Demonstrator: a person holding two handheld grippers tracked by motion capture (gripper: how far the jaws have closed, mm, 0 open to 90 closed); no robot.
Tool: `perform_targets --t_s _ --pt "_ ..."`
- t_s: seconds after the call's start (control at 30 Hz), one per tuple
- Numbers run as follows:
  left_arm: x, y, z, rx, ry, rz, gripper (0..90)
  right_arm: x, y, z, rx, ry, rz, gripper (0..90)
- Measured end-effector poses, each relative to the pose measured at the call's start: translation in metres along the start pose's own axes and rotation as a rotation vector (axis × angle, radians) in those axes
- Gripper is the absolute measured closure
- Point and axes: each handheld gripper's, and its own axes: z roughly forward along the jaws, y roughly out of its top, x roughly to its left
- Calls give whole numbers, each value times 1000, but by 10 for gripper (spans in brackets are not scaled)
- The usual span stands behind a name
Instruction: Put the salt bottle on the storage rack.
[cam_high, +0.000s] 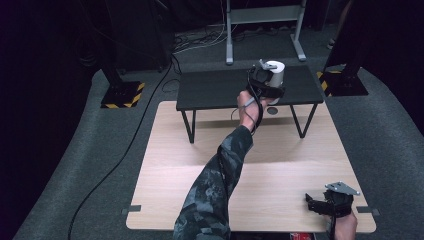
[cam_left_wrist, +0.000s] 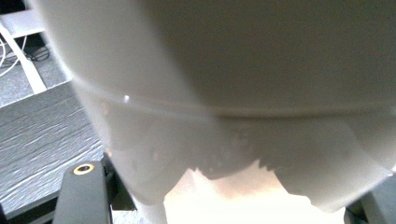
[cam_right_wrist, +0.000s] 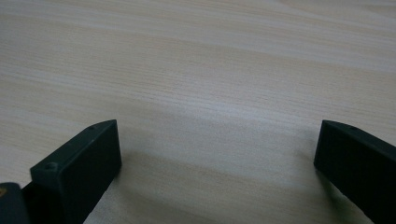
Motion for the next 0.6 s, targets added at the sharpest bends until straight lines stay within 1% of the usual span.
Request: perform_targets --t_s 0.03,0.2,0.27,0.37,0.43,0.5,0.53,0.6 --pt "0 0 0 0 0 0 295 0 0 0 0 0 0 0" --pt "-3 -1 16 18 18 -6 295 -1 0 0 -1 4 2 0" --pt "-3 -3 18 15 19 -10 295 -1 0 0 -1 6 2 0" --pt "-4 -7 22 -7 28 -15 295 -2 0 0 -2 6 2 0" --pt "-7 -9 24 -18 43 9 295 -1 0 0 -2 6 1 0" --pt "-9 -15 27 -44 56 5 295 -1 0 0 -1 5 1 0" --pt "-9 -15 27 -44 56 5 296 -1 0 0 -1 4 1 0" --pt "-12 -17 30 -61 70 -3 296 -1 0 0 -1 3 0 0"
